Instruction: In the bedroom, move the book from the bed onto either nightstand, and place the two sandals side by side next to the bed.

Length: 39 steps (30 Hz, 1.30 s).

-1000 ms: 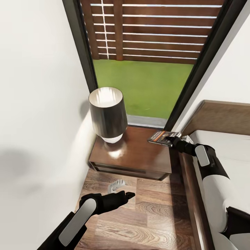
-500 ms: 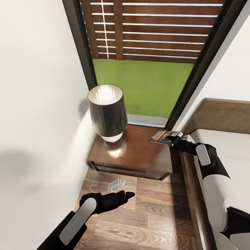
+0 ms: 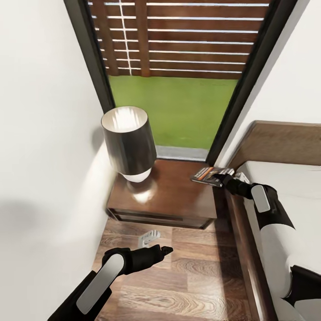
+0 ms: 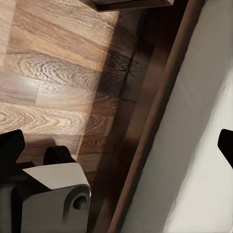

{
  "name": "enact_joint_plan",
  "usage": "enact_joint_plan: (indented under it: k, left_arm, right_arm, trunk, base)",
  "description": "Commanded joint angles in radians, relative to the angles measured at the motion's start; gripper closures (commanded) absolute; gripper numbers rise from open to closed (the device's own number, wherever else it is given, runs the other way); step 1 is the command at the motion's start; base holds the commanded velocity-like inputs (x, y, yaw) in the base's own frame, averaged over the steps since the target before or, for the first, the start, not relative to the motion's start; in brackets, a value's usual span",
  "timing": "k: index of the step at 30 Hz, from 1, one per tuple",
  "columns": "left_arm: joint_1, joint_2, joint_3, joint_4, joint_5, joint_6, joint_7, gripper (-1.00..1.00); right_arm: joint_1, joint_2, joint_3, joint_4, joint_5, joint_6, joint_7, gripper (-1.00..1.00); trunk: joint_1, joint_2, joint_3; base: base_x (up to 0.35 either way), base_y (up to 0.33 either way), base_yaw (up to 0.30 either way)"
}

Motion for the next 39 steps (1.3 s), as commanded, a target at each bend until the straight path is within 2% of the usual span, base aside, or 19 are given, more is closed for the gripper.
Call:
enact_joint_plan:
  k: [1,13,21,27,30,32,33,35,39]
  left_arm:
    - [-0.001,0.001,-0.001,-0.001,0.011,-0.001,0.01,-1.0]
    - [-0.001,0.0,-0.001,0.0,0.011,-0.001,0.01,-1.0]
    - [-0.001,0.0,-0.001,0.0,0.011,-0.001,0.01,-1.0]
    - [-0.002,-0.001,-0.001,0.0,0.011,-0.001,0.009,-1.0]
    - [-0.002,-0.001,-0.001,0.0,0.011,-0.001,0.009,-1.0]
    - [-0.002,-0.001,-0.001,0.0,0.011,-0.001,0.009,-1.0]
    - [-0.002,-0.001,-0.001,0.0,0.011,-0.001,0.009,-1.0]
    - [-0.002,-0.001,-0.001,0.0,0.011,-0.001,0.009,-1.0]
    - [-0.002,-0.001,-0.001,0.0,0.011,-0.001,0.009,-1.0]
  right_arm:
    - [-0.001,0.002,-0.003,0.0,0.001,0.005,0.007,1.0]
    - [-0.004,0.013,0.001,0.012,-0.004,-0.008,0.004,1.0]
    - [-0.024,0.027,0.0,0.046,-0.006,-0.069,-0.002,1.0]
    - [-0.04,0.037,-0.002,0.109,-0.013,-0.137,-0.005,1.0]
    - [-0.045,0.047,-0.002,0.132,-0.022,-0.167,-0.009,1.0]
    - [-0.048,0.068,-0.001,0.146,-0.029,-0.189,-0.015,1.0]
    - [-0.048,0.068,-0.001,0.146,-0.029,-0.189,-0.015,1.0]
    - [-0.05,0.09,-0.001,0.156,-0.032,-0.205,-0.019,1.0]
    - [-0.052,0.105,-0.001,0.162,-0.032,-0.215,-0.025,1.0]
  trunk:
    - [0.004,-0.008,-0.004]
    - [0.05,-0.092,-0.04]
    - [0.081,-0.148,-0.065]
    - [0.104,-0.19,-0.084]
    - [0.115,-0.211,-0.094]
    - [0.123,-0.225,-0.1]
    - [0.127,-0.232,-0.103]
    - [0.134,-0.246,-0.109]
    - [0.15,-0.274,-0.122]
  base:
    - [0.0,0.0,-0.109]
    - [0.0,0.0,-0.057]
    - [0.0,0.0,-0.012]
    - [0.0,0.0,-0.004]
    - [0.0,0.0,-0.002]
    - [0.0,0.0,-0.001]
    - [0.0,0.0,-0.001]
    - [0.0,0.0,-0.001]
    - [0.0,0.0,0.0]
